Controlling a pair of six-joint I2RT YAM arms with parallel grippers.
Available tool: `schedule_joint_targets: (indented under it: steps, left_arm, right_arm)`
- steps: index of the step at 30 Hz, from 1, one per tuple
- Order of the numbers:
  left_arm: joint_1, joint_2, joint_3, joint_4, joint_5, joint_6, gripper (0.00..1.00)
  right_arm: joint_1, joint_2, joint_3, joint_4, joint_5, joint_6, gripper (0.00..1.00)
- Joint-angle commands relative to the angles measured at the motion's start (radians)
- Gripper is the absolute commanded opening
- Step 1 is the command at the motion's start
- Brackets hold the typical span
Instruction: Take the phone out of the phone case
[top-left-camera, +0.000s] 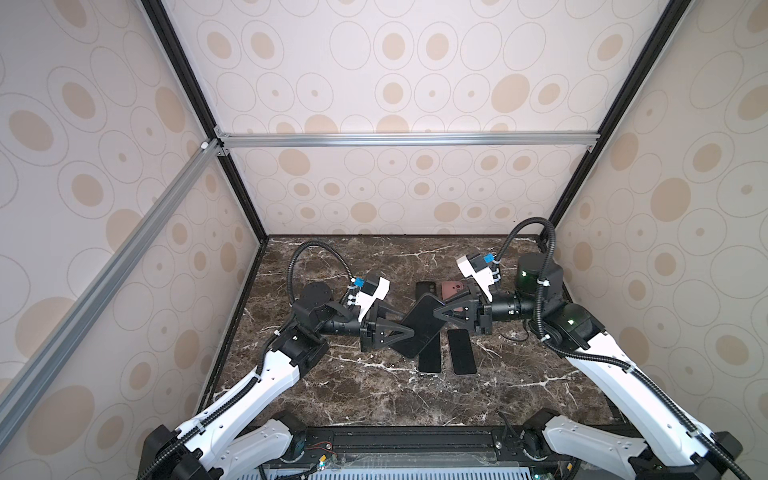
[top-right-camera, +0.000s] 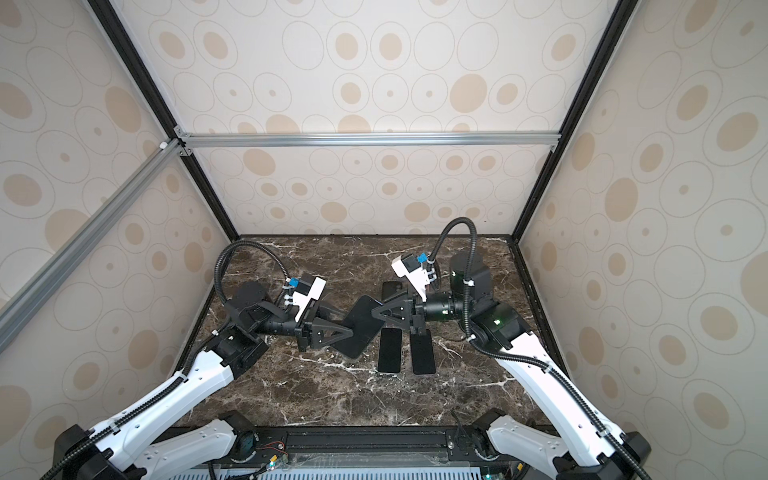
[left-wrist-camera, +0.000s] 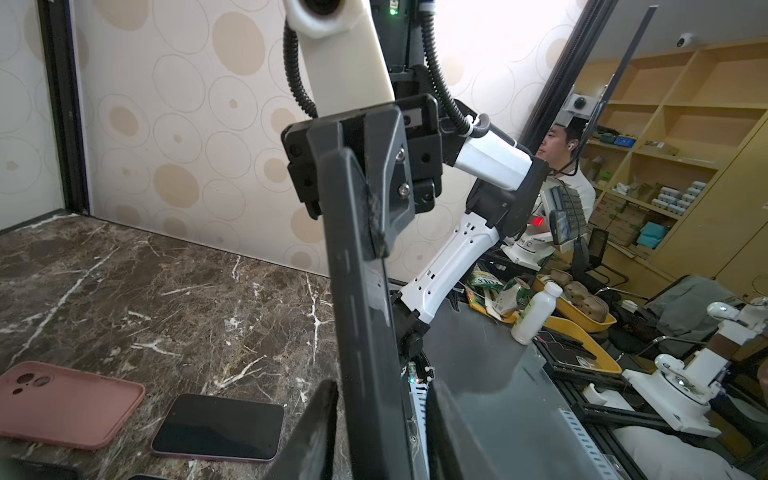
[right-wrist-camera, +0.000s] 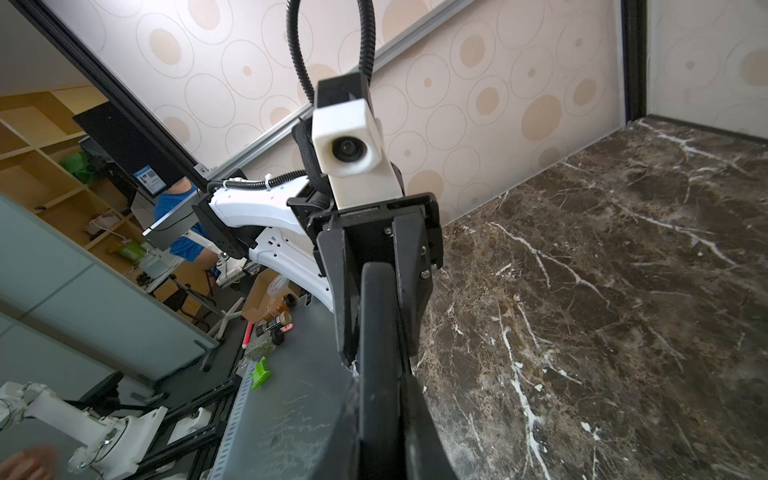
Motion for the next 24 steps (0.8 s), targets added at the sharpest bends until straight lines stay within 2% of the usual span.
schedule_joint_targets:
  steps: [1,5,12,16,18,20,21,23,24]
  left_arm:
    - [-0.006,-0.028,-0.014,0.141,0.026,-0.065,0.35]
    - [-0.004,-0.037,-0.025,0.185,0.026,-0.098,0.32]
    - [-0.006,-0.032,-0.026,0.242,0.035,-0.143,0.15]
    - [-0.005,-0.031,-0.022,0.254,0.037,-0.148,0.0]
    - [-0.005,-0.03,-0.017,0.24,0.037,-0.141,0.0]
    - [-0.006,-0.031,0.0,0.178,0.028,-0.095,0.0]
    - [-0.005,-0.032,0.012,0.132,0.016,-0.06,0.0]
    - [-0.005,-0.034,0.044,0.027,-0.036,0.02,0.0]
    - [-0.005,-0.035,0.055,-0.003,-0.064,0.05,0.0]
  right_arm:
    - [0.002,-0.072,0.003,0.096,0.046,0.041,0.0]
    - [-0.004,-0.125,-0.019,0.128,0.106,0.059,0.0]
    - [-0.006,-0.156,-0.046,0.191,0.139,0.097,0.0]
    - [-0.005,-0.155,-0.058,0.19,0.147,0.085,0.0]
    - [-0.005,-0.16,-0.062,0.184,0.164,0.071,0.1]
    - [-0.006,-0.161,-0.043,0.12,0.214,0.026,0.37]
    - [-0.005,-0.159,-0.029,0.077,0.238,0.001,0.47]
    - [-0.006,-0.154,-0.001,0.002,0.286,-0.044,0.57]
    - [-0.005,-0.153,0.002,-0.012,0.303,-0.05,0.7]
